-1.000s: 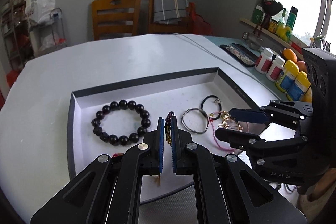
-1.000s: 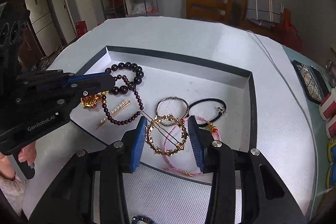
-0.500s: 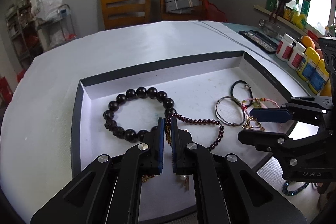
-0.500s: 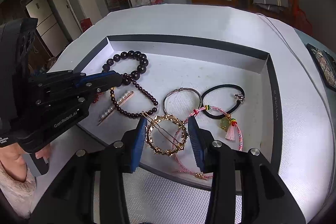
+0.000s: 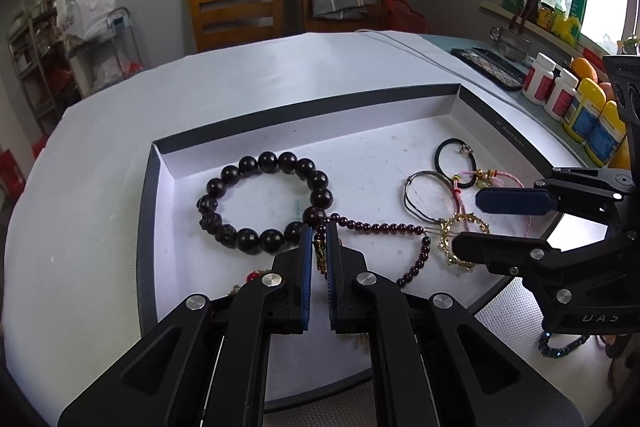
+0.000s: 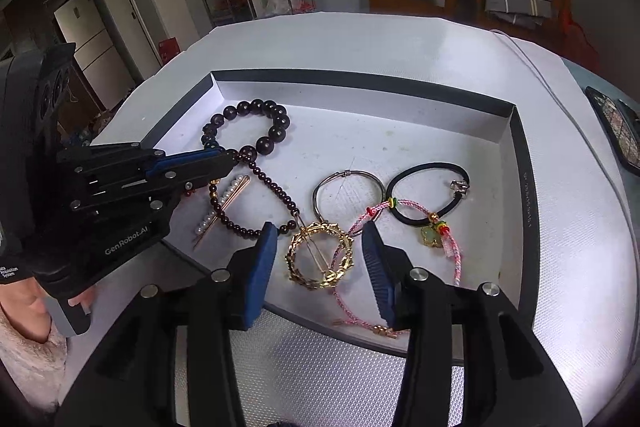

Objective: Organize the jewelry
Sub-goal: 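Carry the red bracelet and gold hoop into the tray and open both tools, then withdraw both tools toward the blue bead bracelet and silver bangle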

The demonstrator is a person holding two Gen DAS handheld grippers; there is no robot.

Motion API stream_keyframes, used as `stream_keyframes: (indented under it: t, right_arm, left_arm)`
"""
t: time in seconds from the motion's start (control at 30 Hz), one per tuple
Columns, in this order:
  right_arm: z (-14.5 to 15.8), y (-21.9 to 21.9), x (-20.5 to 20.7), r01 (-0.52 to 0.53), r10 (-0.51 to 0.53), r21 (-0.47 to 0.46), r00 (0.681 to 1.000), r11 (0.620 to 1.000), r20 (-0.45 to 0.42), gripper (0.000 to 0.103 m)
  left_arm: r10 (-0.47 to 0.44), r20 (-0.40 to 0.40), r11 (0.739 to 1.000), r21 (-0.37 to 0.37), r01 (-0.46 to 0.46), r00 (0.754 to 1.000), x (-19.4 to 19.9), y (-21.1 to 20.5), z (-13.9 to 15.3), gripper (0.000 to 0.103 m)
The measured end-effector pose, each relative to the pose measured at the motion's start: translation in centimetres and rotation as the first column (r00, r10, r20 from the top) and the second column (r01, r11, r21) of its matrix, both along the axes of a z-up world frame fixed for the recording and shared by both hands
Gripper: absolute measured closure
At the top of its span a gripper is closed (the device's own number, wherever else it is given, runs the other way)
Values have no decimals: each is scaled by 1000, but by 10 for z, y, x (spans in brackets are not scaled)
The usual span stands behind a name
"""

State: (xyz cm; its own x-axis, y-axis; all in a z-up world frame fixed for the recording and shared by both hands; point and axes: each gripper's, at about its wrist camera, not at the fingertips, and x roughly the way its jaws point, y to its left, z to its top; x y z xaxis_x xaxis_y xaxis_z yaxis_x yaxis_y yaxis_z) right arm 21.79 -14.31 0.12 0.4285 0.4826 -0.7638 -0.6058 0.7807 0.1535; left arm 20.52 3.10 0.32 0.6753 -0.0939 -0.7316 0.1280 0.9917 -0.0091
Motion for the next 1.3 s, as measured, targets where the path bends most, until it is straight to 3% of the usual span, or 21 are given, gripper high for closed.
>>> stream_keyframes:
  t: [0.03,0.1,0.3,0.33,0.4,0.53,0.7,0.97,1.17,1.3]
  right_arm:
    - [1,-1,-1,2,-2,2,1000,1000,3,47]
    - [2,-4,-1,8,-8,8,1000,1000,5,43]
    - [16,-14,-4,45,-47,46,998,998,46,27]
    - [19,-17,-5,55,-57,56,997,997,50,26]
    - [26,-23,-6,78,-82,69,995,995,62,20]
    - [49,-33,-19,103,-117,111,985,988,130,6]
    - [72,-49,-44,146,-170,144,971,979,171,6]
    - [87,-72,-78,206,-241,181,950,962,200,6]
    - [94,-96,-106,205,-235,137,935,969,265,6]
    - [86,-126,-121,249,-271,111,923,962,272,6]
  left_arm:
    - [12,8,1000,9,-12,1000,-1,1,1,76]
    - [28,32,1000,7,-28,999,-5,2,6,60]
    - [37,70,999,-7,-37,997,-12,5,18,49]
    - [43,71,999,-8,-43,997,-12,6,18,38]
    - [60,81,998,-10,-59,995,-12,7,19,26]
    - [65,102,998,-15,-64,993,-15,7,25,24]
    - [88,131,996,-4,-88,987,-22,8,32,12]
    - [111,110,993,33,-115,988,-44,2,39,9]
    - [67,157,996,56,-76,985,-85,-4,63,5]
    - [1,150,1000,26,-5,989,-107,-19,66,5]
